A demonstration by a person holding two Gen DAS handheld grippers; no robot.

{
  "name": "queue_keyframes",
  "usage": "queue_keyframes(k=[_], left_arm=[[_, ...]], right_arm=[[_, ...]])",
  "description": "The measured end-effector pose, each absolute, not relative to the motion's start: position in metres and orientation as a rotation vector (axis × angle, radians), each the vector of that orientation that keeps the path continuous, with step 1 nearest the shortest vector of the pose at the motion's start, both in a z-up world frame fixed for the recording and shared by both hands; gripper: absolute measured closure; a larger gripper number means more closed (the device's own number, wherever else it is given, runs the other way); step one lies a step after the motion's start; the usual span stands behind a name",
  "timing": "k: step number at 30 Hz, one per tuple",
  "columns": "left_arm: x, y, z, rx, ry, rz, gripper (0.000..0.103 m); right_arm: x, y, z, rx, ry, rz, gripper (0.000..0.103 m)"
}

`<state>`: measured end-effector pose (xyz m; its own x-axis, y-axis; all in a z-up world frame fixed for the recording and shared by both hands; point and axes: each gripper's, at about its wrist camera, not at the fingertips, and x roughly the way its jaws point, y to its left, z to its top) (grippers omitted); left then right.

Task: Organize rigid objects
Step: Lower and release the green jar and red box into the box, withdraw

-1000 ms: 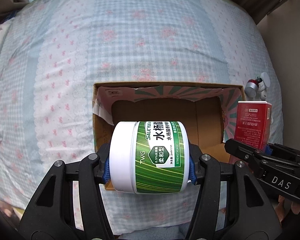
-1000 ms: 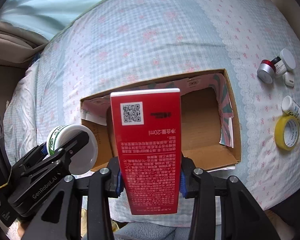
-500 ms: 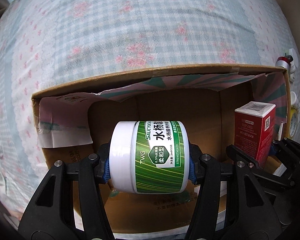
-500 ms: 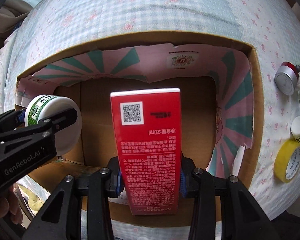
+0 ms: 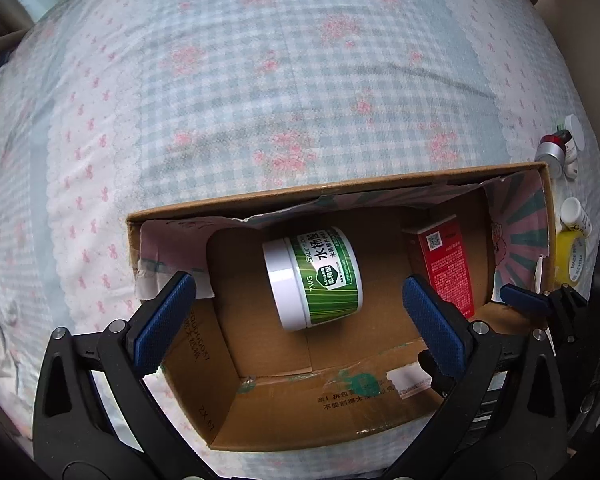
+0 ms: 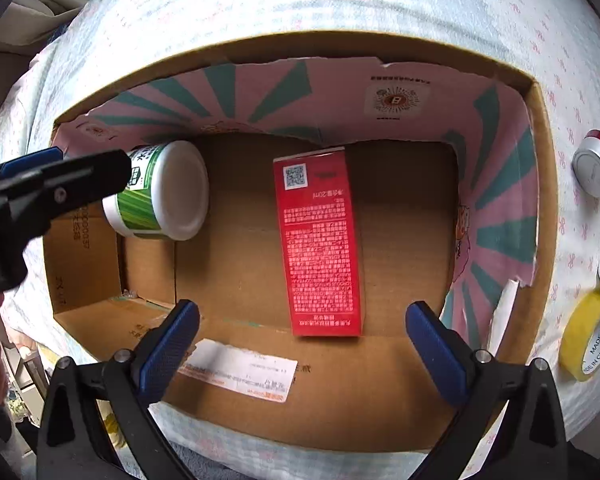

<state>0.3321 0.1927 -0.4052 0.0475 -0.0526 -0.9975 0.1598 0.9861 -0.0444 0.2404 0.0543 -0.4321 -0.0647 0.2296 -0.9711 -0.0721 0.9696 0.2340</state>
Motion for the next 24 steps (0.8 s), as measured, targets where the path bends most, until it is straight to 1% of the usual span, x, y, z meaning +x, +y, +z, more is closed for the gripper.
queue_keyframes(k=[7,14,16,18,24], left_arm=[[0.320,0.201,-0.388,0.063,1.492,-0.167,0.000],[0.303,0.206,-0.353,0.063,1.422,-0.171,0.000],[0.297,0.211,-0.342,0.058,1.405,-0.166,0.000],[0.289,0.215,-0.330,0.058,1.386,-0.161,0.000],[0.261,0.230,-0.285,0.036,1.312,-0.144,0.000]], right_arm=[[0.223,0.061,-0.416,0.117,1.584,0.237,0.000],[0.207,0.068,-0.387,0.101,1.520,0.218,0.000],[0.218,0.064,-0.379,0.091,1.506,0.214,0.000],[0.212,0.065,-0.369,0.080,1.483,0.210,0.000],[0.195,0.050,-0.313,0.123,1.404,0.205,0.000]])
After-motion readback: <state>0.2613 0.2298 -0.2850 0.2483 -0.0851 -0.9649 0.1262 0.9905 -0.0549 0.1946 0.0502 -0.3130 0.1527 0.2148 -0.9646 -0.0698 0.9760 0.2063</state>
